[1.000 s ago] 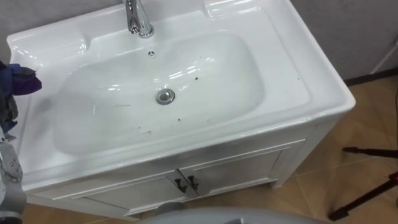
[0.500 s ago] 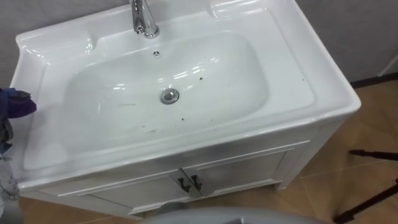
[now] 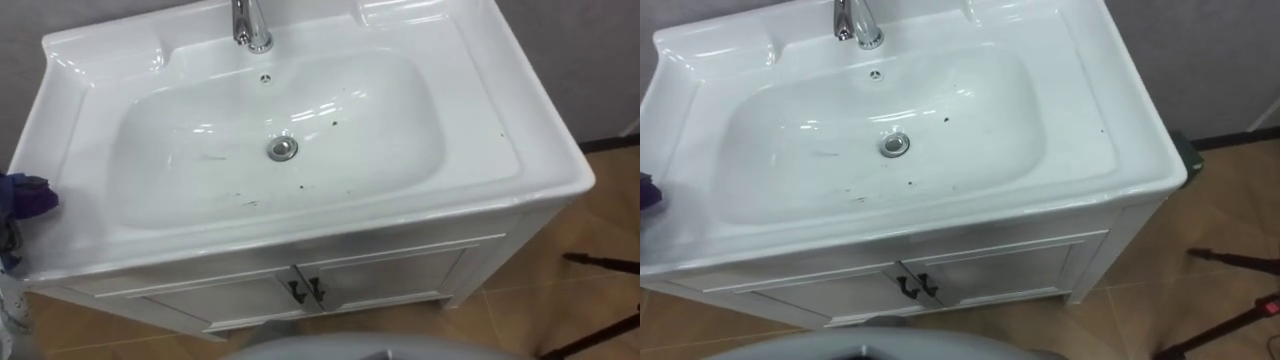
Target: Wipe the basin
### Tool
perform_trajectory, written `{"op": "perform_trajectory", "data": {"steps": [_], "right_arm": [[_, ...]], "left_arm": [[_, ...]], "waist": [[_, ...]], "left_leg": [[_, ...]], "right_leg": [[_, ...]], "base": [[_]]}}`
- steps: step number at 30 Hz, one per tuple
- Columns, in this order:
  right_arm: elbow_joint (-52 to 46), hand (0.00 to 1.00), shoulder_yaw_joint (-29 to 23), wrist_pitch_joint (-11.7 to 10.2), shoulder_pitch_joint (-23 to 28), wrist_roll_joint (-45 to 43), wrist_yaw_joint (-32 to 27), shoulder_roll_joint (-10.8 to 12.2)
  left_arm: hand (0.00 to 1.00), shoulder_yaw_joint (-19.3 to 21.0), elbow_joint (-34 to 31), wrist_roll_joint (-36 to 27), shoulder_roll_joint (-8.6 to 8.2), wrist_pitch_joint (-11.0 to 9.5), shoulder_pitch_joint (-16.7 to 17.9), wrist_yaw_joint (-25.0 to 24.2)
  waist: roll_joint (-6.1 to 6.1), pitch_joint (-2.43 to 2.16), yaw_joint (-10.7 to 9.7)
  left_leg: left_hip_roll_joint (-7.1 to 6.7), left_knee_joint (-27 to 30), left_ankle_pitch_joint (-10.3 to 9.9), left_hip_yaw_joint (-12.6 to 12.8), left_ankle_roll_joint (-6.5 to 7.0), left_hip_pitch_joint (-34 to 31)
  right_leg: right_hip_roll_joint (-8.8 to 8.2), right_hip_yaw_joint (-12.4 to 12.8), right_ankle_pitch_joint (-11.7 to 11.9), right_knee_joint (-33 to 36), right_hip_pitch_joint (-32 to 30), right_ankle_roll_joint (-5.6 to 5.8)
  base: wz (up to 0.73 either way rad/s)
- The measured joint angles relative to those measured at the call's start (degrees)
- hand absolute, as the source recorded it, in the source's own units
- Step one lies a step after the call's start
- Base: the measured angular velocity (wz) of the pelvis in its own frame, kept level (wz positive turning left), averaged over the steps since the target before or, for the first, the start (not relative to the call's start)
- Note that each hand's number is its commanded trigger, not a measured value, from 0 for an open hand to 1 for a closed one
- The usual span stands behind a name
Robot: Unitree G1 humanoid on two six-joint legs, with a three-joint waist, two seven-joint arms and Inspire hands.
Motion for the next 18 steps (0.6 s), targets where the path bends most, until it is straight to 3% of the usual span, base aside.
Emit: {"op": "perform_trajectory", "data": {"steps": [1,4,6,7,8,18], "right_arm": [[0.0,0.0,0.0,0.0,0.0,0.1,0.1,0.0],[0.0,0.0,0.0,0.0,0.0,0.0,0.1,0.0],[-0.1,0.0,0.0,0.0,0.2,0.0,0.1,0.0],[-0.1,0.0,0.0,0.0,0.1,-0.1,0.1,0.0],[-0.2,0.0,0.0,0.0,0.1,-0.3,0.1,0.0],[0.0,0.0,0.0,0.0,0.2,1.2,-0.2,0.3]], "left_arm": [[0.74,0.0,0.0,0.0,-0.11,0.0,0.0,-0.2],[0.77,0.0,0.0,0.0,-0.91,0.0,0.7,-0.8],[0.65,0.0,-0.1,0.0,-1.36,0.0,0.8,-0.8],[0.1,0.0,-0.1,0.0,-1.37,0.0,0.8,-0.8],[0.0,0.0,-0.1,0.0,-1.37,0.0,0.8,-0.8],[0.0,0.1,-0.5,0.5,-1.36,0.1,-0.2,0.3]], "waist": [[-0.04,0.0,0.0],[-0.27,-0.01,0.1],[-0.54,-0.02,0.0],[-0.58,-0.01,0.0],[-0.62,0.0,0.0],[-0.66,0.17,0.0]], "left_leg": [[0.0,0.0,0.0,0.0,0.0,0.0],[0.0,0.0,0.0,0.0,0.0,0.0],[0.0,0.0,0.0,0.0,0.0,0.0],[0.0,0.0,0.0,0.0,0.0,0.0],[-0.01,0.0,0.0,0.0,0.0,-0.1],[-0.07,0.0,0.0,-0.2,0.0,-0.2]], "right_leg": [[0.0,0.0,0.0,0.0,0.0,0.0],[-0.01,0.0,0.0,0.0,0.0,0.0],[0.01,0.0,0.0,-0.1,0.0,0.0],[0.02,0.0,0.0,-0.1,0.0,0.0],[0.06,0.0,0.0,-0.2,0.0,0.0],[0.05,-0.1,0.0,-0.2,0.0,0.0]], "base": [[0.0],[0.0],[0.0],[0.0],[0.0],[0.0]]}}
